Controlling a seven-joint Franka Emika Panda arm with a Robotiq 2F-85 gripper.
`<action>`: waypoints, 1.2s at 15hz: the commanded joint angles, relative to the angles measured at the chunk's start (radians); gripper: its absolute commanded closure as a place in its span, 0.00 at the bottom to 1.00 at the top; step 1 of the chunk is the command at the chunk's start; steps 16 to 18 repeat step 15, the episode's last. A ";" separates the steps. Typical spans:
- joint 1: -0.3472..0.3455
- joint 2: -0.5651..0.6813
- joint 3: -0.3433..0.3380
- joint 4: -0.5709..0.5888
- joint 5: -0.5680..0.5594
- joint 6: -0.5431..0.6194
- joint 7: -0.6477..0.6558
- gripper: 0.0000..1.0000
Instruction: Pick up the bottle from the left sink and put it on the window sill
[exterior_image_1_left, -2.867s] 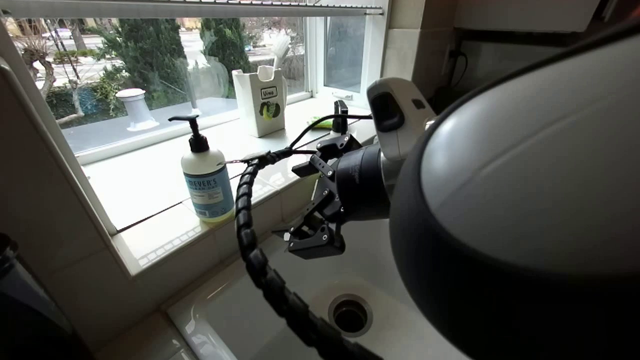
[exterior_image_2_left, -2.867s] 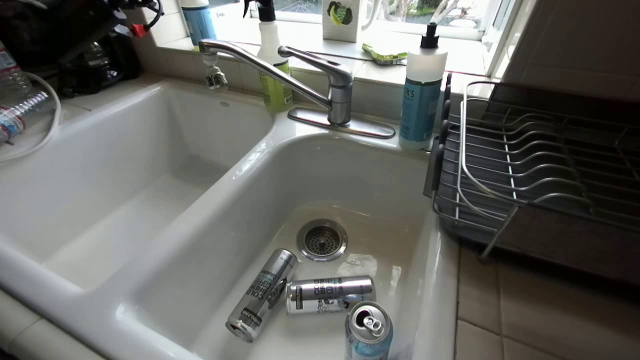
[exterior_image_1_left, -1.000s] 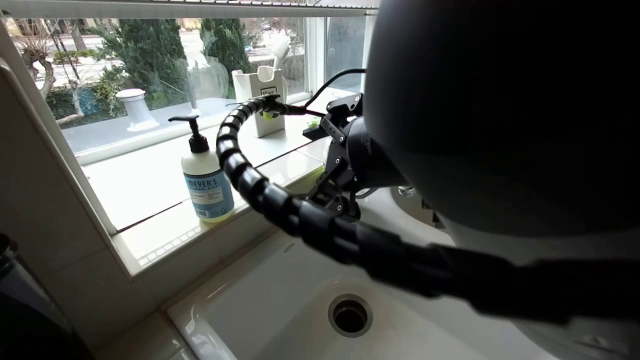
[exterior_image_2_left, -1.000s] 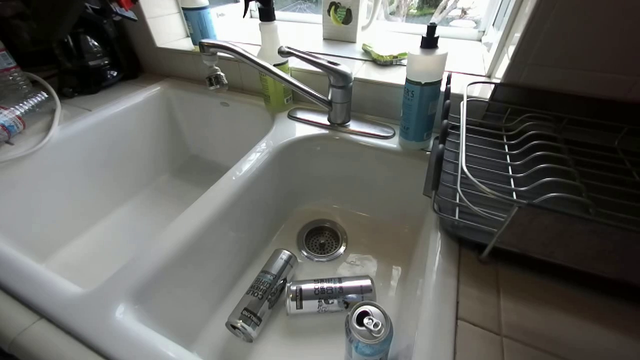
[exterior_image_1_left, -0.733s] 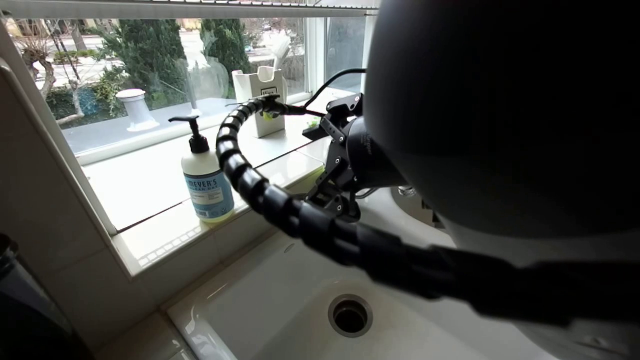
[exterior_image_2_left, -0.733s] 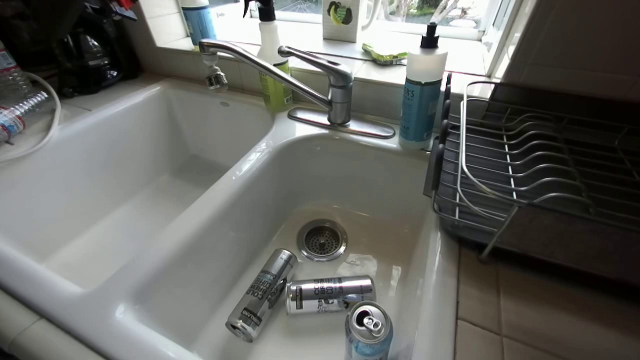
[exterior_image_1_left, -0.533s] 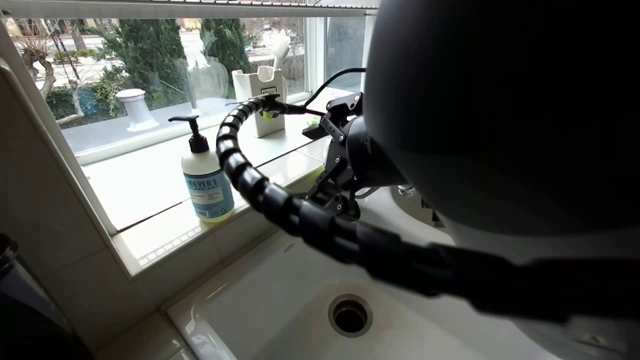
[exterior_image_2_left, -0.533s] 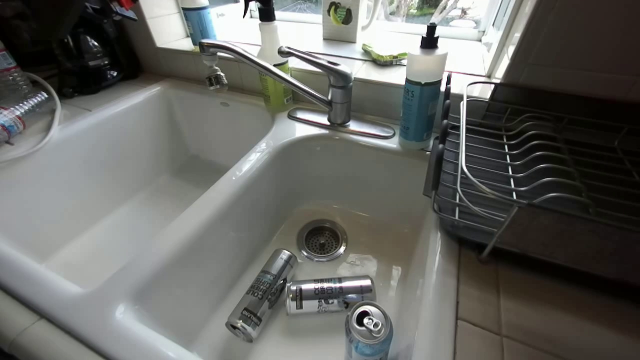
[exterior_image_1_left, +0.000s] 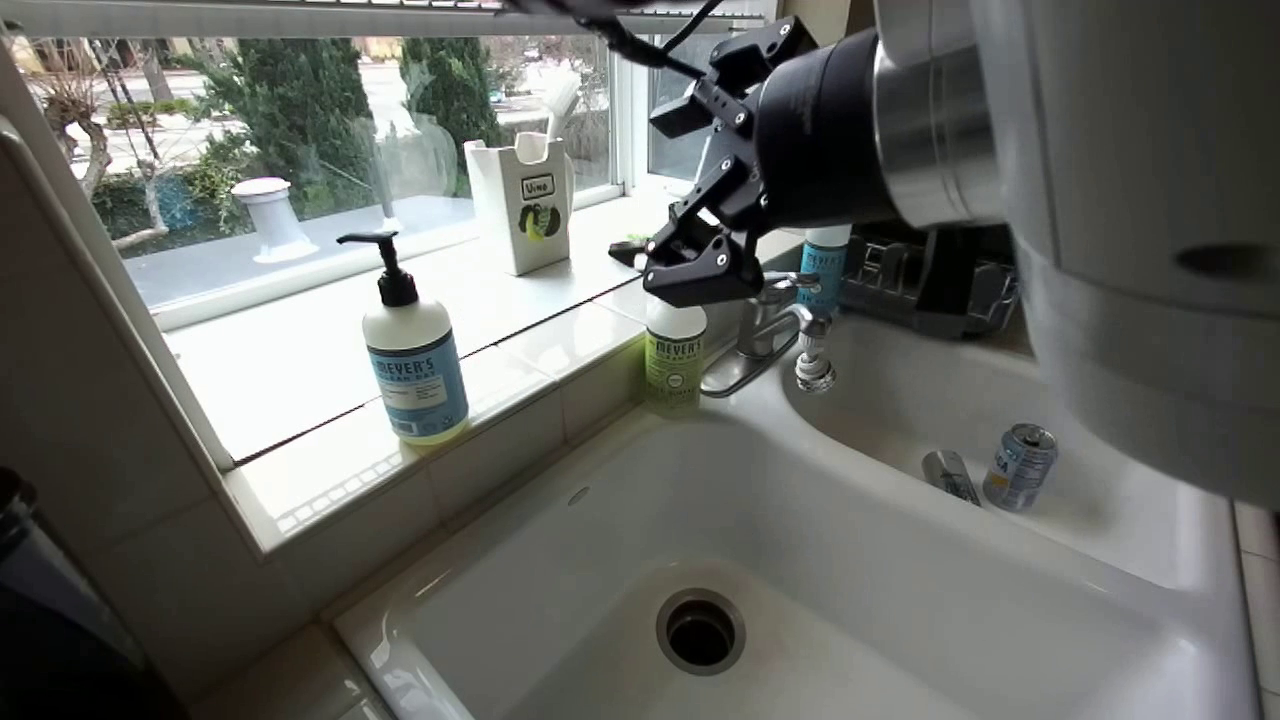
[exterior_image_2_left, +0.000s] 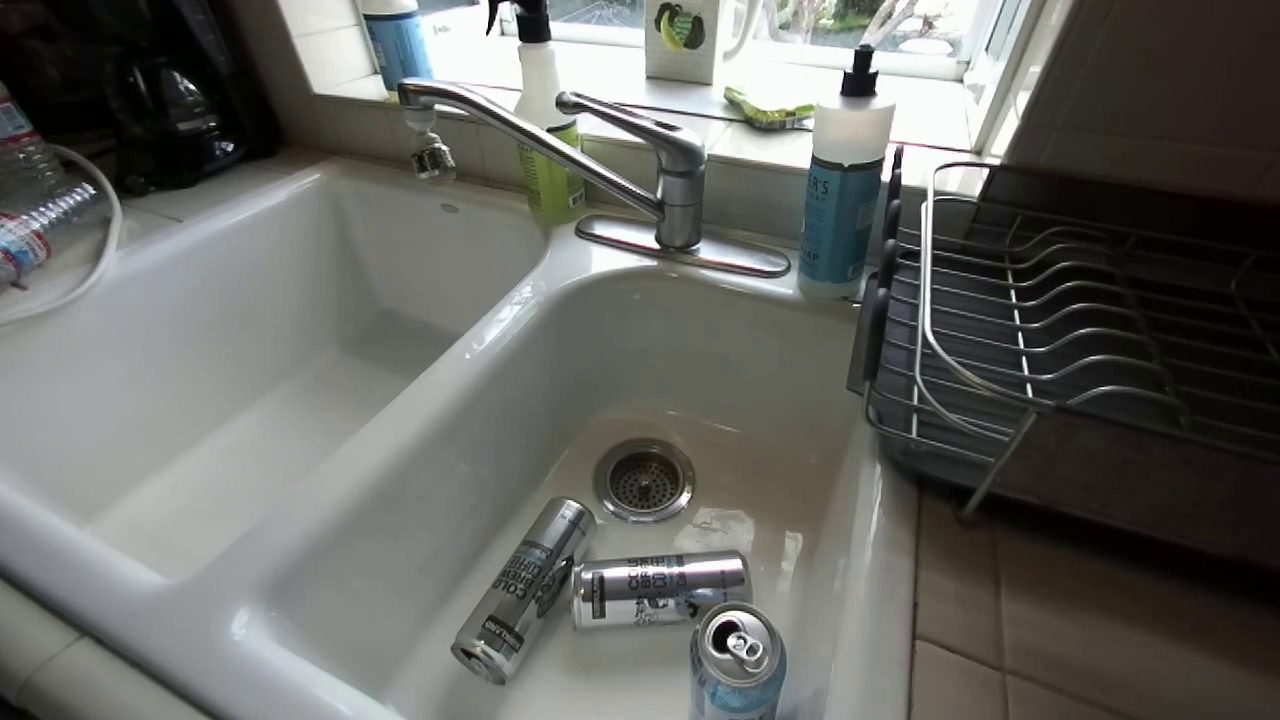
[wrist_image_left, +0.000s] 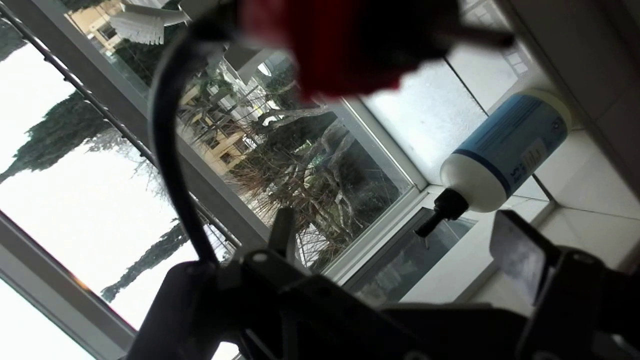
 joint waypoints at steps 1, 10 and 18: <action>-0.022 -0.036 -0.022 0.022 0.022 -0.009 -0.093 0.00; -0.053 -0.090 -0.070 0.095 0.334 -0.185 -0.381 0.00; -0.055 -0.079 -0.065 0.093 0.296 -0.164 -0.344 0.00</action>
